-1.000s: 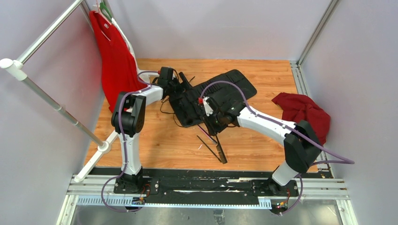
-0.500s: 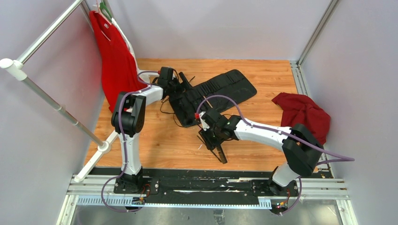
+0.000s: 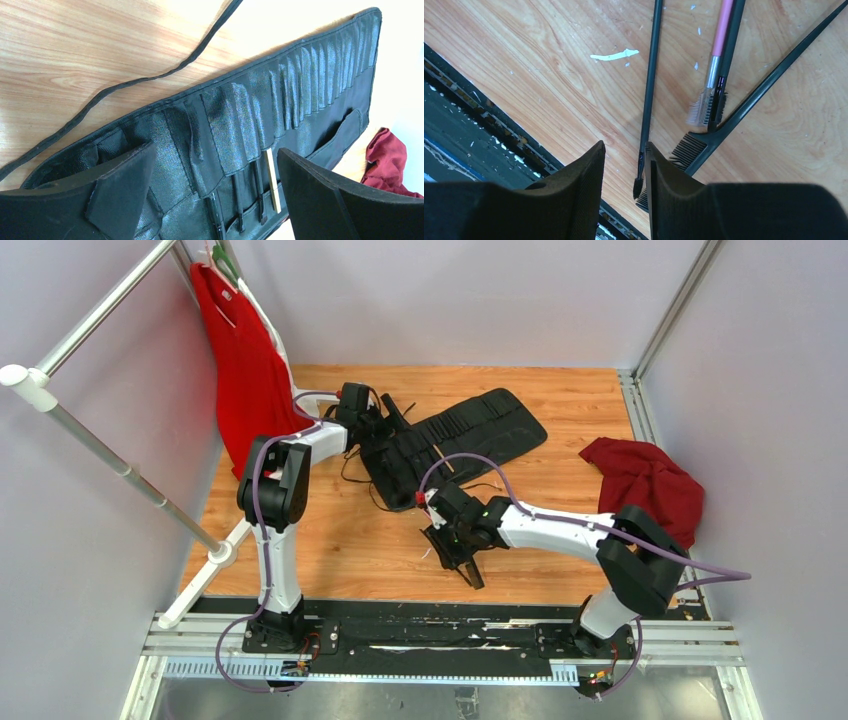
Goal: Organize the makeup
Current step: Pick up the makeup brush from the center of the board.
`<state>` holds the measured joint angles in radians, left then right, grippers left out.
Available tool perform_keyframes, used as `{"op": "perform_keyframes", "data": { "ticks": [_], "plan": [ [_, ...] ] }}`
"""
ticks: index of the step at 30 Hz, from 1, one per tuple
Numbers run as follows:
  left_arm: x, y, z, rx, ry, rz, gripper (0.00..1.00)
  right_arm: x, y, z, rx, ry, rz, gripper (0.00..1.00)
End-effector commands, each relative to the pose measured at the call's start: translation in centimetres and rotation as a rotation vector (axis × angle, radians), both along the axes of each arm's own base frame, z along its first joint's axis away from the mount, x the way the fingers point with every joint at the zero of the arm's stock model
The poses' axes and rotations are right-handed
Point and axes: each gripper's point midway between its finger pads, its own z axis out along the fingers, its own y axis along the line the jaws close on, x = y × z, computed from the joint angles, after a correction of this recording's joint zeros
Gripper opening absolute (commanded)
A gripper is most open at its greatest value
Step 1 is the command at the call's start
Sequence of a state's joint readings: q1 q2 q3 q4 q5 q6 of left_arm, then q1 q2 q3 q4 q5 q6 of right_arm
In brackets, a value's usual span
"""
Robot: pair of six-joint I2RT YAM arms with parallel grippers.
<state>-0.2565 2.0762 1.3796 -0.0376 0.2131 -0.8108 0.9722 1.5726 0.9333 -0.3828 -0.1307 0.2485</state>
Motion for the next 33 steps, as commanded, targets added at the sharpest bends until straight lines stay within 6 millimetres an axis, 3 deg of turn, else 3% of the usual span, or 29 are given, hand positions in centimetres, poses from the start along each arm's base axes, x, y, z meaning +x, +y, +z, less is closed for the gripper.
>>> {"op": "perform_keyframes", "data": {
  "ticks": [1,22,33],
  "plan": [
    [-2.7,1.8,-3.3,0.067,0.129,0.015,0.98,-0.7,0.2,-0.8,-0.001,0.013,-0.001,0.35],
    [-2.5,1.8,-3.3,0.074,0.129,0.015,0.98,-0.5,-0.4,-2.7,-0.051,0.013,-0.002,0.32],
    [-2.7,1.9,-3.5,0.073,0.135,0.016,0.98,-0.6,-1.6,-4.1,-0.102,0.016,-0.031,0.11]
  ]
}}
